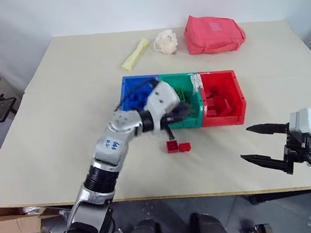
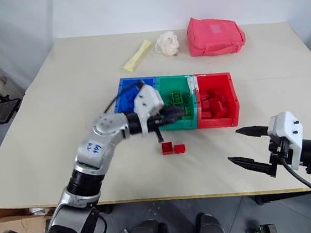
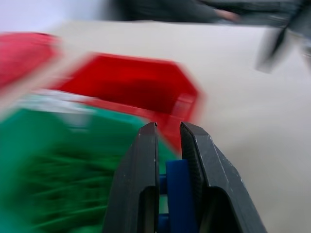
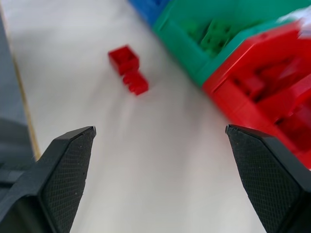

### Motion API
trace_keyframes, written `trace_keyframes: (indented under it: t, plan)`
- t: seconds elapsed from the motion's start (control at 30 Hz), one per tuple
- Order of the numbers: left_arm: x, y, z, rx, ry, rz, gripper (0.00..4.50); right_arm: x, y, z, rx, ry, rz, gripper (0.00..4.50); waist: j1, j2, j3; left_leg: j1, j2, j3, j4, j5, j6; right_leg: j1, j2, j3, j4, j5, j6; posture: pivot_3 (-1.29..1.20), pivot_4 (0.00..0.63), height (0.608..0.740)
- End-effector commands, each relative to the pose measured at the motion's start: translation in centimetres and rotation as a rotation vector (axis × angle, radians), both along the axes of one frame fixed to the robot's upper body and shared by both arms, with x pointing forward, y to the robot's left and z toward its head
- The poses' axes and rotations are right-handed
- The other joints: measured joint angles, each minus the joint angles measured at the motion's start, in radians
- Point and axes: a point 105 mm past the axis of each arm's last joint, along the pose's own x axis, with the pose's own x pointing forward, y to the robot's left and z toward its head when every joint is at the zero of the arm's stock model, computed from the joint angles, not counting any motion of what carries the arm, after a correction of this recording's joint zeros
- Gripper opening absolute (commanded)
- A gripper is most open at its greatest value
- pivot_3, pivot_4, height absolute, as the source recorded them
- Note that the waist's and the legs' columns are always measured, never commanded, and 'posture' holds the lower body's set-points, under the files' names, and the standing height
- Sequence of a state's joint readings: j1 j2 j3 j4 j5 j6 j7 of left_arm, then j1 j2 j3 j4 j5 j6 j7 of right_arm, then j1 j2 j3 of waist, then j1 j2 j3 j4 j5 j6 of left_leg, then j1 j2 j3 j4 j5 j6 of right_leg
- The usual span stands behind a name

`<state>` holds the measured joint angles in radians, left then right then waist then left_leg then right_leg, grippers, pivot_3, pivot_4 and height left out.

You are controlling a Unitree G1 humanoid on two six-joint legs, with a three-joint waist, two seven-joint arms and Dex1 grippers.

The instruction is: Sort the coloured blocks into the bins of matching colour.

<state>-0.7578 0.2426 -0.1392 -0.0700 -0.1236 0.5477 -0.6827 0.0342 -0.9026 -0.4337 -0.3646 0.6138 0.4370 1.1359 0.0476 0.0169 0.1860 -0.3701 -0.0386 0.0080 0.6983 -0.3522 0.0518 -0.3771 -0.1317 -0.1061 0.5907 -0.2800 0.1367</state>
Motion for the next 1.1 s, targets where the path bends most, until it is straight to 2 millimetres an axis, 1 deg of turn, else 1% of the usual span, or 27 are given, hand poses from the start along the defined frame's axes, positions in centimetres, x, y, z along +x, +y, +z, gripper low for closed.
trace_keyframes:
  t: [0.03, 0.17, 0.2, 0.27, 0.33, 0.4, 0.5, 0.53, 0.57, 0.7, 0.73, 0.87, 0.97, 1.1]
  plan:
    - [1.0, 1.9, 2.1, -0.030, -0.060, 0.107, 0.35, 0.9, 0.5, 1.3, 0.046, -0.062, 0.012, 4.50, 0.001, 0.000, 0.000, 0.000, 0.000, 0.000, 0.000, 0.000, 0.000, 0.000, 0.000, 0.000, 0.000, 0.000, 0.000, 0.00, 0.150, 0.740]
    - [2.2, 4.5, 2.6, -0.025, -0.068, 0.232, 0.35, 1.8, 0.8, 1.6, 0.059, -0.083, 0.030, 4.50, 0.006, 0.000, 0.000, 0.000, -0.001, -0.001, 0.000, 0.000, 0.000, 0.000, 0.000, -0.001, 0.000, 0.000, 0.000, 0.00, 0.150, 0.740]
    - [2.4, 5.1, 2.4, -0.020, -0.062, 0.258, 0.35, 2.0, 0.9, 1.6, 0.060, -0.085, 0.034, 4.50, 0.006, 0.000, 0.000, -0.001, 0.000, -0.001, 0.000, 0.000, 0.000, 0.000, 0.000, -0.001, 0.000, 0.000, 0.000, 0.00, 0.150, 0.740]
    - [2.8, 6.2, 1.4, 0.019, -0.048, 0.308, 0.35, 2.4, 1.1, 1.8, 0.066, -0.095, 0.043, 4.50, 0.006, 0.000, 0.000, -0.001, -0.001, -0.001, 0.000, 0.000, 0.000, 0.000, 0.000, -0.001, 0.000, 0.000, 0.000, 0.00, 0.150, 0.740]
    - [3.4, 7.1, 0.6, 0.051, -0.021, 0.362, 1.06, 2.8, 1.2, 1.9, 0.067, -0.102, 0.051, 4.50, 0.005, 0.000, 0.000, -0.001, -0.001, -0.001, 0.000, 0.000, 0.000, 0.000, 0.000, -0.001, 0.000, 0.000, 0.000, 0.00, 0.150, 0.740]
    - [3.6, 7.6, 0.3, 0.063, -0.010, 0.381, 1.59, 3.1, 1.2, 2.0, 0.065, -0.107, 0.058, 4.50, 0.005, 0.000, 0.000, -0.001, -0.001, -0.001, 0.000, 0.000, 0.000, 0.000, 0.000, -0.001, 0.000, 0.000, 0.000, 0.00, 0.150, 0.740]
    - [3.6, 7.7, 0.1, 0.062, 0.004, 0.377, 2.45, 3.5, 1.3, 2.1, 0.062, -0.112, 0.067, 4.50, 0.004, -0.001, 0.000, -0.001, -0.001, -0.001, 0.000, 0.000, 0.000, 0.000, 0.000, -0.001, 0.000, 0.000, 0.000, 0.00, 0.150, 0.740]
    - [3.6, 7.7, -0.1, 0.063, 0.010, 0.371, 2.84, 3.6, 1.3, 2.0, 0.059, -0.113, 0.071, 4.50, 0.005, -0.001, 0.000, -0.001, -0.001, -0.001, 0.000, 0.000, 0.000, 0.000, 0.000, -0.001, 0.000, 0.000, 0.000, 0.00, 0.150, 0.740]
    - [3.5, 7.6, -0.2, 0.067, 0.015, 0.365, 3.08, 3.6, 1.3, 2.0, 0.057, -0.113, 0.076, 4.50, 0.005, -0.001, 0.000, -0.001, -0.001, -0.001, 0.000, 0.000, 0.000, 0.000, 0.000, -0.001, 0.000, 0.000, 0.000, 0.00, 0.150, 0.740]
    - [3.3, 7.6, -0.4, 0.060, 0.029, 0.350, 4.28, 3.8, 1.3, 2.0, 0.049, -0.117, 0.090, 4.50, 0.004, -0.001, 0.000, -0.001, -0.001, -0.001, 0.000, 0.000, 0.000, 0.000, 0.000, -0.001, 0.000, 0.000, 0.000, 0.00, 0.150, 0.740]
    - [3.3, 7.6, -0.4, 0.059, 0.029, 0.350, 4.40, 3.9, 1.2, 2.0, 0.047, -0.118, 0.092, 4.50, 0.003, -0.001, 0.000, -0.001, -0.001, -0.001, 0.000, 0.000, 0.000, 0.000, 0.000, -0.001, 0.000, 0.000, 0.000, 0.00, 0.150, 0.740]
    - [3.4, 8.1, -0.4, 0.061, 0.028, 0.347, 4.40, 4.1, 1.2, 2.1, 0.047, -0.124, 0.101, 4.50, 0.002, -0.001, 0.000, -0.001, -0.001, -0.001, 0.000, 0.000, 0.000, 0.000, 0.000, -0.001, 0.000, 0.000, 0.000, 0.00, 0.150, 0.740]
    - [3.0, 8.1, -0.5, 0.066, 0.032, 0.315, 4.40, 4.3, 1.3, 2.1, 0.046, -0.127, 0.103, 4.50, 0.002, -0.001, 0.000, -0.001, -0.001, -0.001, 0.000, 0.000, 0.000, -0.001, 0.000, -0.001, 0.000, 0.000, 0.000, 0.00, 0.150, 0.740]
    - [-0.9, 6.5, -1.2, 0.070, 0.045, 0.064, 4.40, 4.3, 1.2, 2.2, 0.047, -0.135, 0.105, 4.50, -0.003, 0.000, 0.000, 0.000, 0.000, -0.001, -0.001, 0.000, 0.000, -0.001, 0.000, -0.001, 0.000, 0.000, 0.000, 0.00, 0.150, 0.740]
